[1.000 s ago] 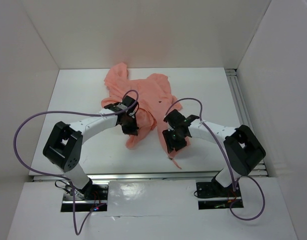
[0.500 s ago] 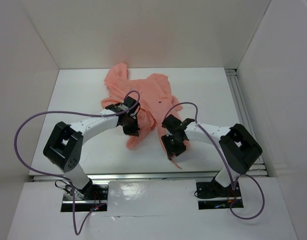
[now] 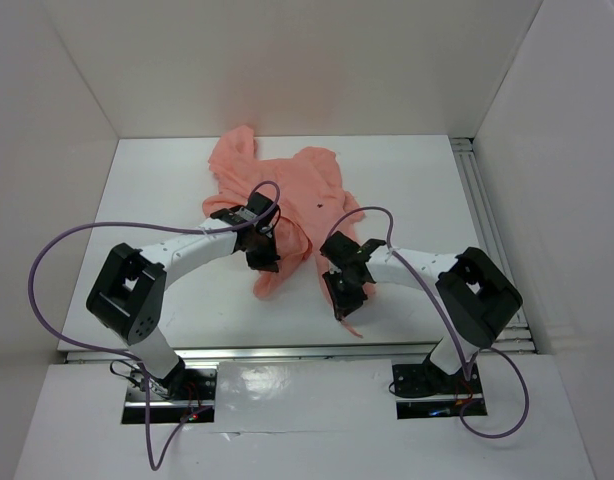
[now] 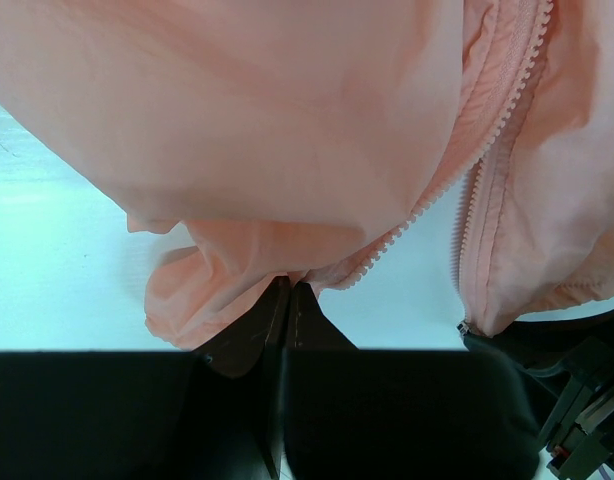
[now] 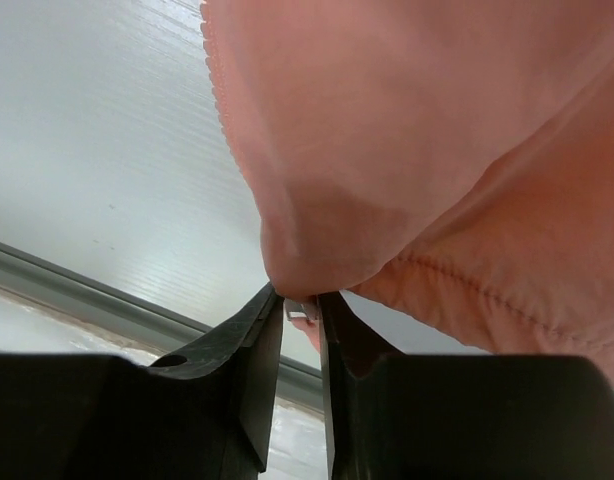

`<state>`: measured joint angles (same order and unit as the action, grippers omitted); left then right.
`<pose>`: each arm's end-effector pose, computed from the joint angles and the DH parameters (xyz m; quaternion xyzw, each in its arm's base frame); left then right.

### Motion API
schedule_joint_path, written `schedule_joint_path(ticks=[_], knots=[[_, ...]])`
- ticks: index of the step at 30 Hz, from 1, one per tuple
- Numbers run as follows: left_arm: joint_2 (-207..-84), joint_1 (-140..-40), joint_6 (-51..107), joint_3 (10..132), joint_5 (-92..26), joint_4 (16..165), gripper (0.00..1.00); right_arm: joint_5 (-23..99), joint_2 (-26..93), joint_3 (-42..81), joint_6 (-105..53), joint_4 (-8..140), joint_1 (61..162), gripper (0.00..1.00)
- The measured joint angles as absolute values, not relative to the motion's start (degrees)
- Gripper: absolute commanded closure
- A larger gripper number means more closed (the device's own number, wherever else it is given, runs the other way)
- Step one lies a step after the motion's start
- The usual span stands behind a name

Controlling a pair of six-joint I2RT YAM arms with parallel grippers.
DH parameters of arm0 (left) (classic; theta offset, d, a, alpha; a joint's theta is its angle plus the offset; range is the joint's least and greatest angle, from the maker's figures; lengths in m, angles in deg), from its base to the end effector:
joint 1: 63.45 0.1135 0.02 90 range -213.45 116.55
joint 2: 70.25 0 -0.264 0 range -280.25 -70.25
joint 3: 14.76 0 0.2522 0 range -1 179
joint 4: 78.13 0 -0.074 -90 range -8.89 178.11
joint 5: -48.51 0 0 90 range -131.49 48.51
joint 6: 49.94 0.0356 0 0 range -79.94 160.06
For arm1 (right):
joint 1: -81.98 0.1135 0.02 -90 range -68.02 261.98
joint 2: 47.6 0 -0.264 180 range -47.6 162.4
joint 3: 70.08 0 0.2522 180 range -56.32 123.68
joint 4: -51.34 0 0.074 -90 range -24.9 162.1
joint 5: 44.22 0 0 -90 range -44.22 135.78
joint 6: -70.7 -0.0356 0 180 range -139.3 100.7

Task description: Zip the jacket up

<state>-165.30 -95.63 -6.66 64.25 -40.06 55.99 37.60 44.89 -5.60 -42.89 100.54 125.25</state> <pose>0.2849 -0.1803 0.2101 -0.1198 0.9626 -0.1635 0.1796 0.1992 0.1945 0.1523 -0.1772 0.9753 0.1204 0.0537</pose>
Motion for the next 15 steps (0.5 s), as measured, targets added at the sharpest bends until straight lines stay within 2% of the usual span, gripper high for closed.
schedule_joint_path(ticks=[11,12,15], knots=[[-165.30,-95.63,-6.66,64.25,-40.06,56.01,1.00,36.79,44.83,-5.57,-42.83,100.32,125.07,0.74],[-165.30,-95.63,-6.66,64.25,-40.06,55.99,1.00,36.64,44.83,-5.57,-42.76,100.32,124.83,0.83],[-165.30,-95.63,-6.63,64.25,-40.06,55.99,1.00,35.26,44.76,-5.55,-42.21,100.04,124.13,1.00]])
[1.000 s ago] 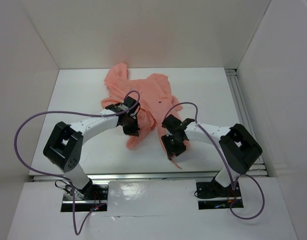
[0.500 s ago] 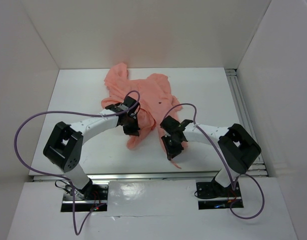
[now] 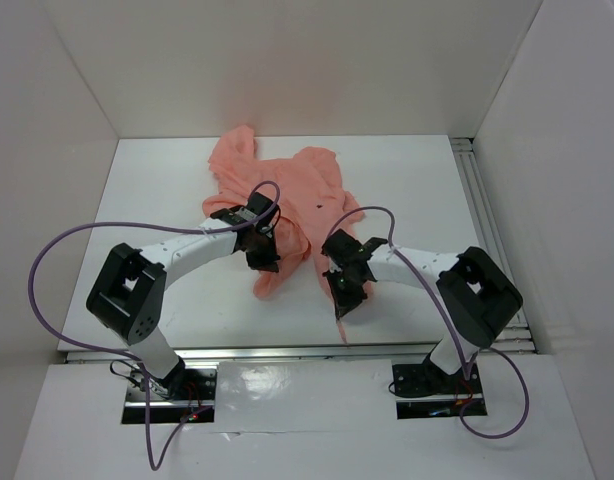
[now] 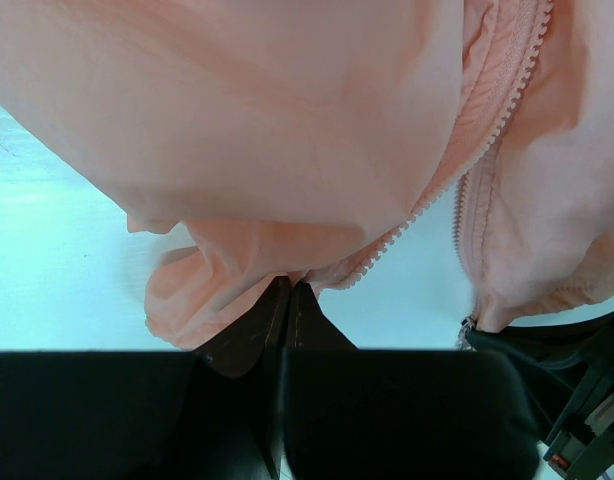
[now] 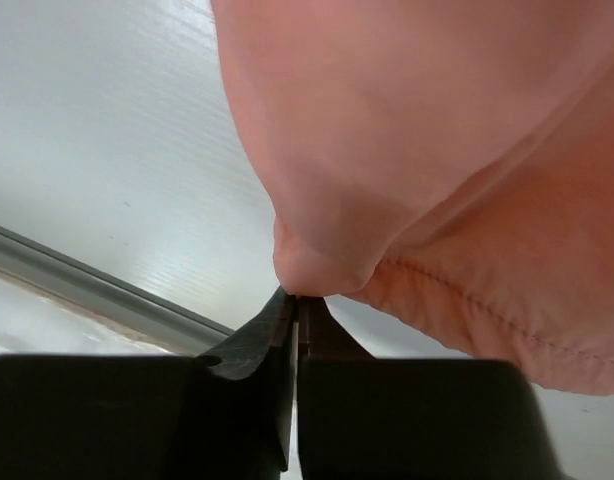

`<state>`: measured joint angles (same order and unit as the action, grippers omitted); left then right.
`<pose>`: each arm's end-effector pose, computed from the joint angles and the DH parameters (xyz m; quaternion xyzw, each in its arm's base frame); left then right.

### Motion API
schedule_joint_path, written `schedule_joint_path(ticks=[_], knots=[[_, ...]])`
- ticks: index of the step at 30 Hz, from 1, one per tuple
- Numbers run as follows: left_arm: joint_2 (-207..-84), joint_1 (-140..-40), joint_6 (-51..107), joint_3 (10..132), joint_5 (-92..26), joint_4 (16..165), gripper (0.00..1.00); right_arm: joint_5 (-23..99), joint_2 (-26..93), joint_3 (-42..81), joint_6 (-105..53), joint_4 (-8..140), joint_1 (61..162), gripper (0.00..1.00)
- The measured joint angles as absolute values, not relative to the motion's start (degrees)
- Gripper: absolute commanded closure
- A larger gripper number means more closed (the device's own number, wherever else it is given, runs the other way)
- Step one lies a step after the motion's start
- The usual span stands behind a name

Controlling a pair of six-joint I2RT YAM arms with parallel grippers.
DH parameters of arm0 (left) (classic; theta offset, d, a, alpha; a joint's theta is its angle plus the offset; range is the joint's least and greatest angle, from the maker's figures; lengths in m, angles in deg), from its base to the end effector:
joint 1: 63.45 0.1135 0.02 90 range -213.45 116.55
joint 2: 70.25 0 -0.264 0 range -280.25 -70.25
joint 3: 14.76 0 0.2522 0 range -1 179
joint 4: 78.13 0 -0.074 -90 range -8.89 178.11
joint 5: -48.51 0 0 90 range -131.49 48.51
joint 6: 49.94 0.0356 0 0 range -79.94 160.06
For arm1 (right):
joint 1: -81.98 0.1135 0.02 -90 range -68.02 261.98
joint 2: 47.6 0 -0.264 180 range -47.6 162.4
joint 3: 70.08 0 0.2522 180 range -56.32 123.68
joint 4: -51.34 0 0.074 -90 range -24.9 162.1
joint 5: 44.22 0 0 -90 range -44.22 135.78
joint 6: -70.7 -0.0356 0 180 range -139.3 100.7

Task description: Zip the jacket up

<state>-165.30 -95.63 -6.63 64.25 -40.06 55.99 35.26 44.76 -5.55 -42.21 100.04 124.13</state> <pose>0.2849 -0.1803 0.2101 -0.1195 0.9627 -0.1634 0.1797 0.2027 0.1922 0.1535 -0.1759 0.9732 0.1396 0.0495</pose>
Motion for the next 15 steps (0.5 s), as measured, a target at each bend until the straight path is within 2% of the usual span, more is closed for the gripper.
schedule_joint_path(ticks=[6,15], knots=[[-165.30,-95.63,-6.59,64.25,-40.08,56.01,1.00,33.47,42.75,-7.04,-41.91,97.99,122.80,1.00],[-163.66,-95.57,-5.72,63.99,-38.97,56.87,1.00,27.96,27.25,-14.21,-42.74,86.62,116.99,1.00]])
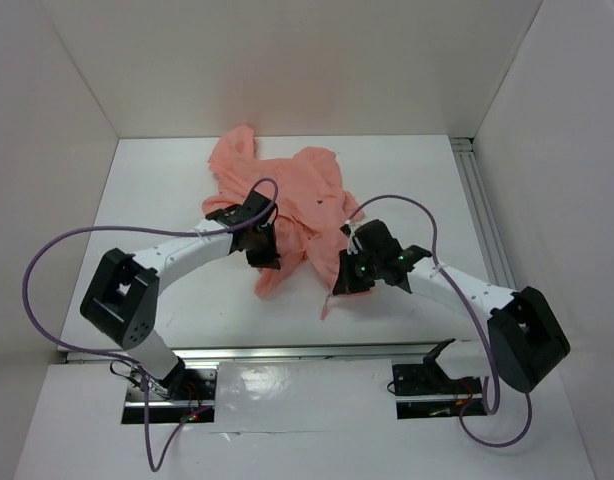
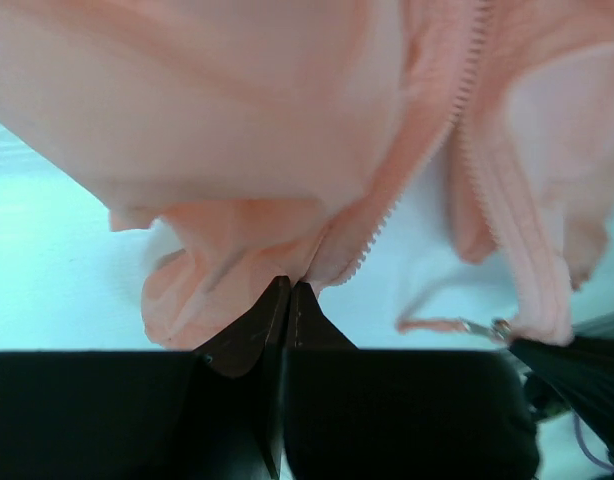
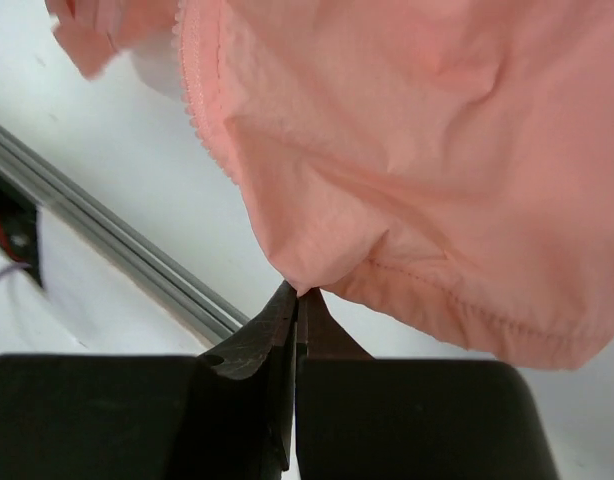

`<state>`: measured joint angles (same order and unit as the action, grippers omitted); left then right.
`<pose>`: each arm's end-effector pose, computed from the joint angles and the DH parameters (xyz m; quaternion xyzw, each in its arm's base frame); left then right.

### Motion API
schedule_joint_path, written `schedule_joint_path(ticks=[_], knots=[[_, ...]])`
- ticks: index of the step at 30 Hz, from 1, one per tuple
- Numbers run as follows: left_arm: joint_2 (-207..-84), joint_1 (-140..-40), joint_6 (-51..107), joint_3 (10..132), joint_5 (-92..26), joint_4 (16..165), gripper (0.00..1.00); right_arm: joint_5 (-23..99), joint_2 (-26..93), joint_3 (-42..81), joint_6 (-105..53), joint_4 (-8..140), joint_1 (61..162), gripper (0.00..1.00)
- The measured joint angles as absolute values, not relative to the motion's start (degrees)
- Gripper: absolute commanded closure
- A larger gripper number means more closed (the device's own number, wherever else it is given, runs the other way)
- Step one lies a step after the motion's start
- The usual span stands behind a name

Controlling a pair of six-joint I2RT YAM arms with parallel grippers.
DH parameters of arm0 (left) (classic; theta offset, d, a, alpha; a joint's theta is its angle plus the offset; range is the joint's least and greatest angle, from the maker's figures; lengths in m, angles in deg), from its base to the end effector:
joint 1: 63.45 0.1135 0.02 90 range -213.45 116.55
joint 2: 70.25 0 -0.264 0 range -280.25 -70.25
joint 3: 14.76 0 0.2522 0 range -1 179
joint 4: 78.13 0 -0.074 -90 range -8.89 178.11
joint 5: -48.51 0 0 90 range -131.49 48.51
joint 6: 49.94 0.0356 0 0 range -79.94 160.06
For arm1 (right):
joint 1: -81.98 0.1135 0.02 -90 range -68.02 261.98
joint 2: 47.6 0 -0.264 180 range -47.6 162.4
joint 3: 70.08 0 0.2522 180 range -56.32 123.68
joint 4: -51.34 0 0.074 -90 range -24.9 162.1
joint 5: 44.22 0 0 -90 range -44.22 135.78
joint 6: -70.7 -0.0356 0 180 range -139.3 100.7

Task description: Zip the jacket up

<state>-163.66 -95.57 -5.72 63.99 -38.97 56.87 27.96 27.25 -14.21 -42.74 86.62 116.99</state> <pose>0.2829 -0.1795 0.2186 -0.1090 0.9588 -0.1810 0.1901 0.2006 0.1538 0.1987 -0.1421 0.9307 0.2767 0.1926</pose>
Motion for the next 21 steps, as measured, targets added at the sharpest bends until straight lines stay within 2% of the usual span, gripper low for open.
schedule_joint_path(ticks=[6,21], knots=[[-156.75,-95.22,-5.89,60.65,-34.42,62.64,1.00,23.48,26.25,-17.62,-46.15,77.20,114.36,1.00],[-151.94,-95.15,-13.19,48.78,-26.07,83.27,1.00,17.62,21.85,-28.33,-55.59,53.70,111.39,1.00]])
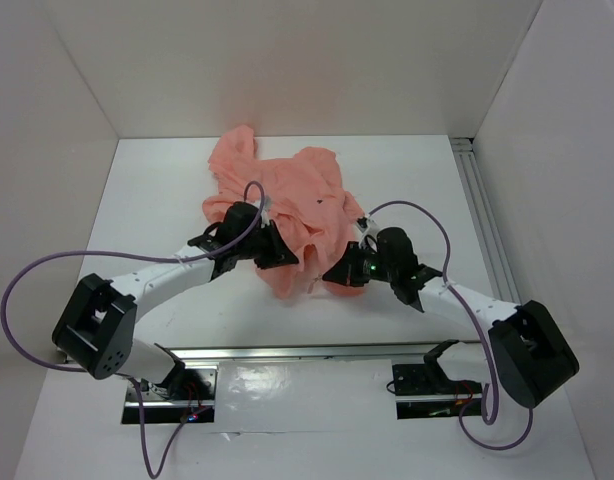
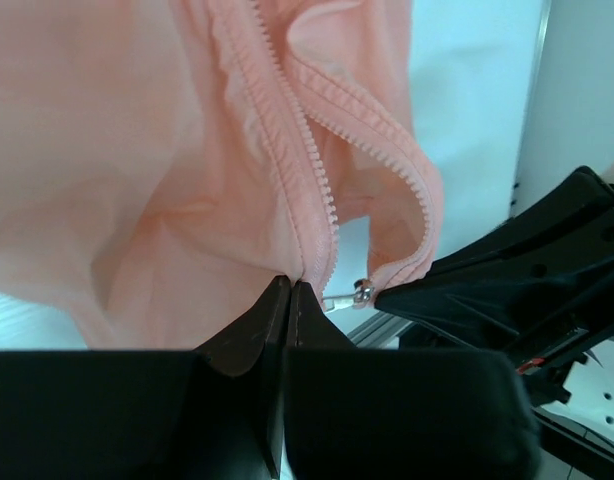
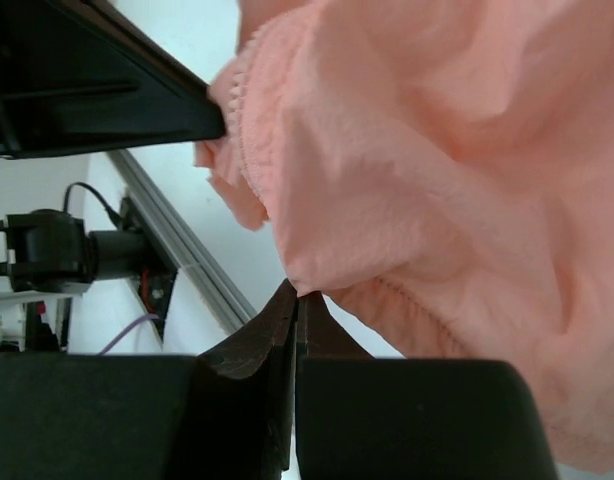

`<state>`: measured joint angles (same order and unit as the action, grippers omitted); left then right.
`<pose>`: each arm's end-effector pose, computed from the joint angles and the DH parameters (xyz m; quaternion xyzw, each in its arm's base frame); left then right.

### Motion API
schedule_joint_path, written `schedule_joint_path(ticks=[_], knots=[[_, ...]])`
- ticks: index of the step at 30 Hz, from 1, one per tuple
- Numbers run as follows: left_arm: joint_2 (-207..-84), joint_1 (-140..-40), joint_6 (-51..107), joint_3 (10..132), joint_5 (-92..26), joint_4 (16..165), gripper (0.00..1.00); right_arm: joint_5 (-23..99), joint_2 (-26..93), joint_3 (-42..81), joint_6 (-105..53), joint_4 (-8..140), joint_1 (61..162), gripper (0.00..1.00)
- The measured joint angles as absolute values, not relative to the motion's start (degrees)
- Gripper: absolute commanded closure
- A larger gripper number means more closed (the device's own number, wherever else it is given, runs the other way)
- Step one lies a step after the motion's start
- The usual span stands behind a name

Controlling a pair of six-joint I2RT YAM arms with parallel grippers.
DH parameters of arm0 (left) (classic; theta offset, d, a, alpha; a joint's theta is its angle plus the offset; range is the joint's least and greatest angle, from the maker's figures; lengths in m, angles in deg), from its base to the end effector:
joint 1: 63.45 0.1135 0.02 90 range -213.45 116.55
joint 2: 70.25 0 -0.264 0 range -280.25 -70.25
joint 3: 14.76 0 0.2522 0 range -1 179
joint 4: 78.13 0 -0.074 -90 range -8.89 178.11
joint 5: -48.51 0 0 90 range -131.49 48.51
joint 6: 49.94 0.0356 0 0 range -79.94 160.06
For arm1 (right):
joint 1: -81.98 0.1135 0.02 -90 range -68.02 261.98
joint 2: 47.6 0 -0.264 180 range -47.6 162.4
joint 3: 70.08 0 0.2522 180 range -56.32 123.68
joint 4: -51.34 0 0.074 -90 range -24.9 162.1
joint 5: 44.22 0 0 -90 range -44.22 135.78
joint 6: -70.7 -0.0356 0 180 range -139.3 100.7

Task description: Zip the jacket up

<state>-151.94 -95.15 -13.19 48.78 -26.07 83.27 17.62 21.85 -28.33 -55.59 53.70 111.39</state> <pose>0.2573 -0.1700 0.2314 -0.1066 0.8815 -0.3883 0.2466 0.2024 0.1334 0.1907 -0.0709 0.8460 0.4399 0.2927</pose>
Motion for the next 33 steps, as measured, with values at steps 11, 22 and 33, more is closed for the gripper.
schedule_joint_path(ticks=[11,22,33], knots=[[-151.92,-95.15,-13.87,45.70,-19.12,96.47,1.00,13.58,18.20,-28.79,-57.19,50.34,110.74,1.00],[-153.52,-96.38,-12.19,46.00,-13.99,98.42,1.00,12.99,16.26,-28.79,-57.16,50.23,108.55,1.00],[-151.35,-100.44,-12.73,49.11,-18.45,89.00,1.00,13.27,17.48,-28.63,-56.92,50.21,107.61,1.00]])
